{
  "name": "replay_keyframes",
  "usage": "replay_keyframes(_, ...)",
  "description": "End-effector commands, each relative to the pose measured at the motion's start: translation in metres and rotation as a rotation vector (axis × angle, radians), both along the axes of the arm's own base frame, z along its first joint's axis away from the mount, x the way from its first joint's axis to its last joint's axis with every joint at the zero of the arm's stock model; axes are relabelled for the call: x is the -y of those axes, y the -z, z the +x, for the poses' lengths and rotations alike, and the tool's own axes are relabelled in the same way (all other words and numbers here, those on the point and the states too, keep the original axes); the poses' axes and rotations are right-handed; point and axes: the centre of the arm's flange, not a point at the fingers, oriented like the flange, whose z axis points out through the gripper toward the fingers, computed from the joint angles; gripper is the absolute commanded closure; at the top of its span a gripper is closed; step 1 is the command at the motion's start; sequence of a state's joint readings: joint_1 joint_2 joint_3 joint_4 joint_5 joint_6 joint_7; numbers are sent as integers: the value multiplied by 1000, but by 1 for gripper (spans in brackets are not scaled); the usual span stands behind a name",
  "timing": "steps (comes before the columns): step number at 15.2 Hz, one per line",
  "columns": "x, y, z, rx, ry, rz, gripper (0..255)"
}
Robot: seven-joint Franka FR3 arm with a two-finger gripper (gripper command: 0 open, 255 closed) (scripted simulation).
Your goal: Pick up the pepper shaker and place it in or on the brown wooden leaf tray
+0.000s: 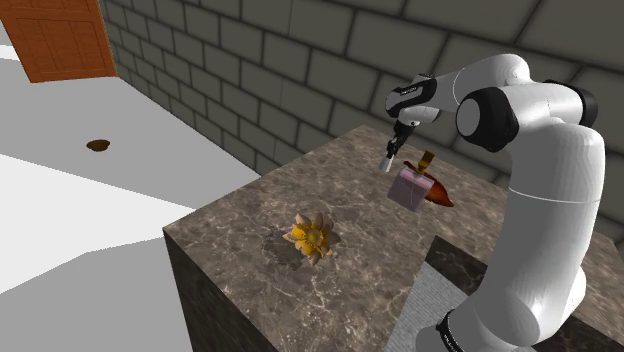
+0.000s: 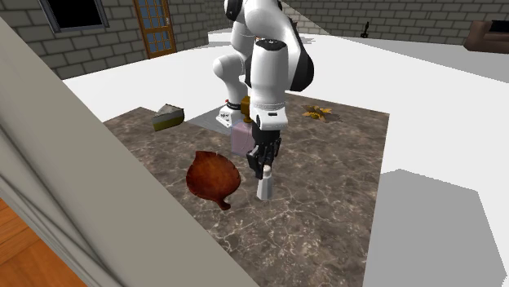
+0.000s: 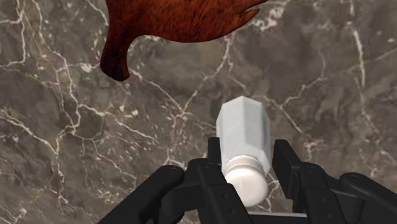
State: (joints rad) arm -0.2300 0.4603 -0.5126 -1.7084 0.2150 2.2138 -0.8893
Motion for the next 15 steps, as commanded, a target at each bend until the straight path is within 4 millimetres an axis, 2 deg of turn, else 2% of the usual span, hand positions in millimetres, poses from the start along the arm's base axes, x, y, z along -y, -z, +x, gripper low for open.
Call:
replay_keyframes(1, 0, 0, 0, 0, 0, 0, 255)
replay_keyframes(2, 0, 0, 0, 0, 0, 0, 255)
replay_keyframes(15, 0, -68, 0, 0, 0, 0, 255)
